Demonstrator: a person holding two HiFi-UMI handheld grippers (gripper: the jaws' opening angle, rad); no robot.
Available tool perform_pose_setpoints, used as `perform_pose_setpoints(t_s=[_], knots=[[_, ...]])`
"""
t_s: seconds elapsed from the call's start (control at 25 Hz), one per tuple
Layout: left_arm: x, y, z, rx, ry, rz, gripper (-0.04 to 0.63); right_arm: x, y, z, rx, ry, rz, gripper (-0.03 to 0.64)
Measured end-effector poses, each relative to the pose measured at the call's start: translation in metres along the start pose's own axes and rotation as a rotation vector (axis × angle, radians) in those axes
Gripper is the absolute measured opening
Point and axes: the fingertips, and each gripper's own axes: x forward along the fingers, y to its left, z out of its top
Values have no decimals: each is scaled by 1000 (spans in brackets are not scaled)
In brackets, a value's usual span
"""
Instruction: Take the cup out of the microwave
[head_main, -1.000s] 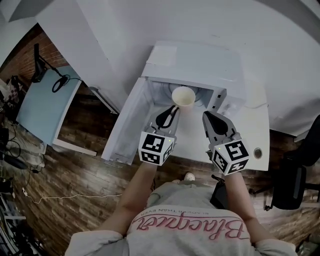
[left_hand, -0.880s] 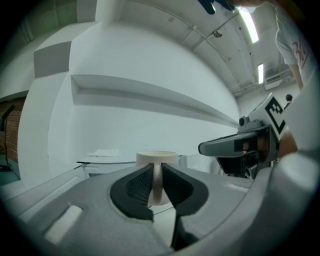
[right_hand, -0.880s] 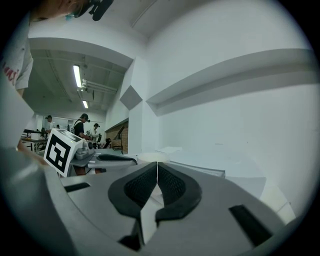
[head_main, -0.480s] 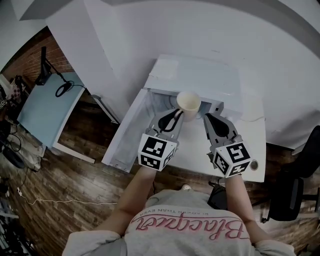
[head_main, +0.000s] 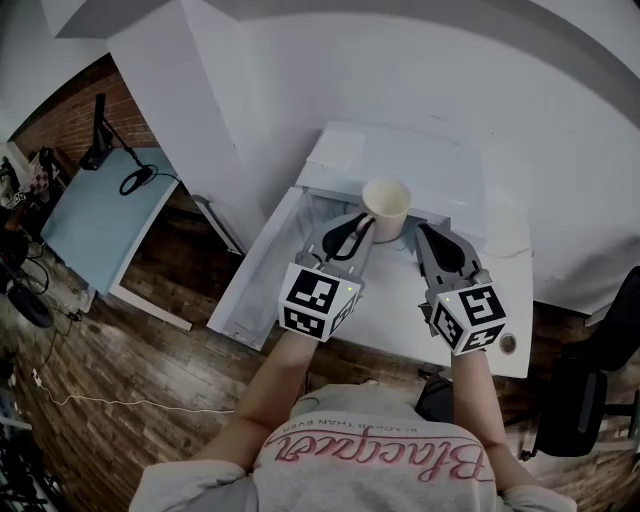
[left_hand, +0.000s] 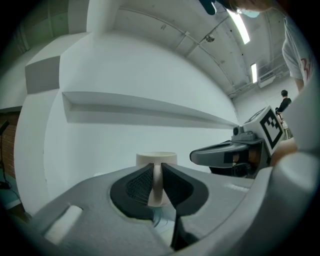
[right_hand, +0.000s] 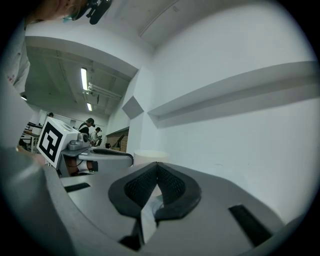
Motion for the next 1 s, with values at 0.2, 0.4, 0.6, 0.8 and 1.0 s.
perform_pose_setpoints(t_s=[0.2, 0.4, 0.6, 0.8, 1.0], knots=[[0, 4, 11, 18, -15, 10, 51, 1, 7, 7, -1, -37, 11, 11], [-2, 6, 17, 18, -13, 27, 51, 2, 9, 11, 6, -46, 8, 11], [-4, 8, 19, 17, -21, 36, 51, 3, 7, 15, 8, -58, 3, 11], [-5, 8, 18, 13, -28, 35, 51, 3, 7, 19, 13, -76, -9, 11], [-3, 9, 17, 3, -35, 33, 51, 2, 4, 22, 9, -82, -25, 11]])
